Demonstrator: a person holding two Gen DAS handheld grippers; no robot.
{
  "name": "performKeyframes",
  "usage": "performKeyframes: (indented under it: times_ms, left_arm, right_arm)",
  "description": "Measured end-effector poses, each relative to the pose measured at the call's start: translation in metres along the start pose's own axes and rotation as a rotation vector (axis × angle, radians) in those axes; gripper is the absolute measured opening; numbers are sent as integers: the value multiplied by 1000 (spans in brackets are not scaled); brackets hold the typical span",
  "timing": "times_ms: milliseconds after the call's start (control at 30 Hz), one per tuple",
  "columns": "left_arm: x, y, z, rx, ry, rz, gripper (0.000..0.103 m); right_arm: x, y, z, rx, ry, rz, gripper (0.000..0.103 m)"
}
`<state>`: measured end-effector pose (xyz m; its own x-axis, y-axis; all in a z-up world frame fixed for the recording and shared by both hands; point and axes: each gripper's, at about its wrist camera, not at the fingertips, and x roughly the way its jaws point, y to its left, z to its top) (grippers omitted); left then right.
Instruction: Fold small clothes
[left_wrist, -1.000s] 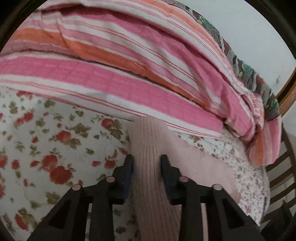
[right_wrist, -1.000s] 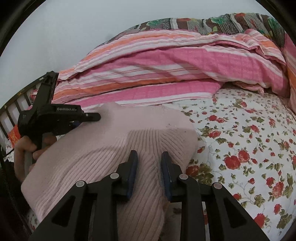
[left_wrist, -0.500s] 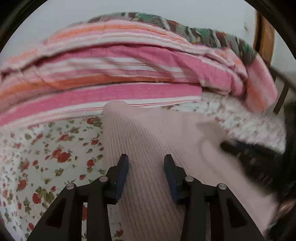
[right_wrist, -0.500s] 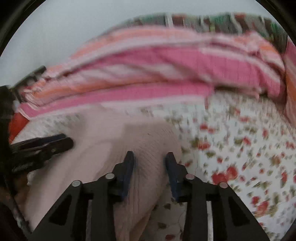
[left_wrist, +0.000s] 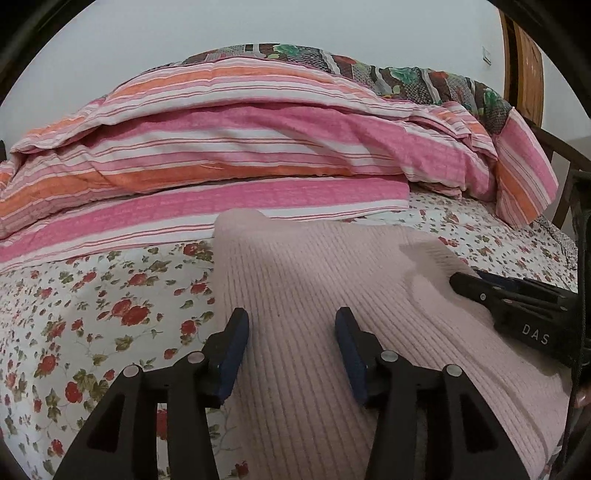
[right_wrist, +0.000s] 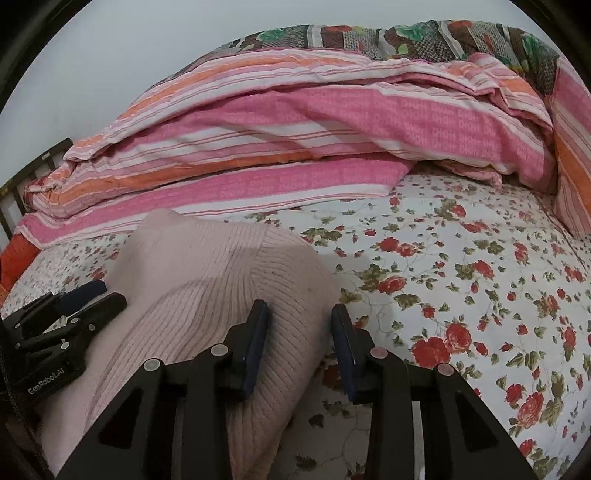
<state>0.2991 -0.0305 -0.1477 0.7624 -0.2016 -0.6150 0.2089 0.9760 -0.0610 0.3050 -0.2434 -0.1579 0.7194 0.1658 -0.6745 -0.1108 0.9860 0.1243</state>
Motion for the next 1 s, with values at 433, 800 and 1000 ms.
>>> performKeyframes:
  times_ms: [433,800,1000]
  left_arm:
    - [0,2,0,-10,0,13,55]
    - [-4,2,-1,-8,-15,49,59]
    - [-6,1,-2,-14,-19,54,60]
  right_arm:
    - [-2,-1,-1,8,-7,11,34]
    - [-4,-2,-2,19,-18,19,36]
    - [-5,-5,-1,44,-20,28,42]
